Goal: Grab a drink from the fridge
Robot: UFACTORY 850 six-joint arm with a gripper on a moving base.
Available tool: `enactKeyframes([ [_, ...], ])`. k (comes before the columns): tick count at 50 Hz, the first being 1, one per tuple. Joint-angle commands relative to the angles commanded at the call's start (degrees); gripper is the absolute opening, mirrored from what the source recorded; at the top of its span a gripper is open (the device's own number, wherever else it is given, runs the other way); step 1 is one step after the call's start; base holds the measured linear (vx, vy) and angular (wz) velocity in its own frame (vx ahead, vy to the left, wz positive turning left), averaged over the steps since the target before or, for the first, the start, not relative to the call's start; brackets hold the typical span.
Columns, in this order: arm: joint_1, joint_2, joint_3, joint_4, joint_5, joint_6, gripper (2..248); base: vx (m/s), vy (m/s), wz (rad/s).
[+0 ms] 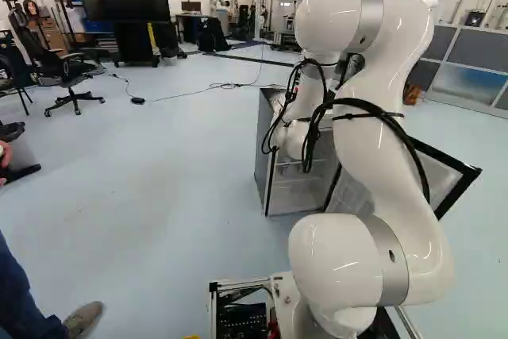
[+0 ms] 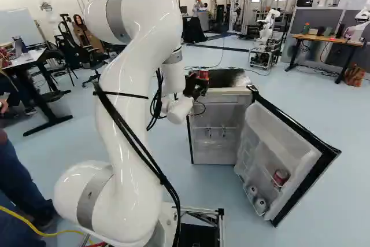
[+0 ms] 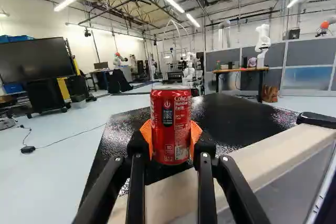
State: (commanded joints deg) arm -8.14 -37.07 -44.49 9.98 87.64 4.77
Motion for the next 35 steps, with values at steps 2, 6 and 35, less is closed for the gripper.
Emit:
enactKeyframes([
  [2, 0.0, 0.0, 0.0, 0.0, 0.0, 0.0, 92, 0.0, 0.0, 0.0],
  [6, 0.0, 0.0, 0.0, 0.0, 0.0, 0.0, 95, 0.0, 0.0, 0.0],
  [35, -0.04, 0.46, 0.66, 0.0, 0.0, 0.0, 247, 0.0, 0.0, 0.0],
])
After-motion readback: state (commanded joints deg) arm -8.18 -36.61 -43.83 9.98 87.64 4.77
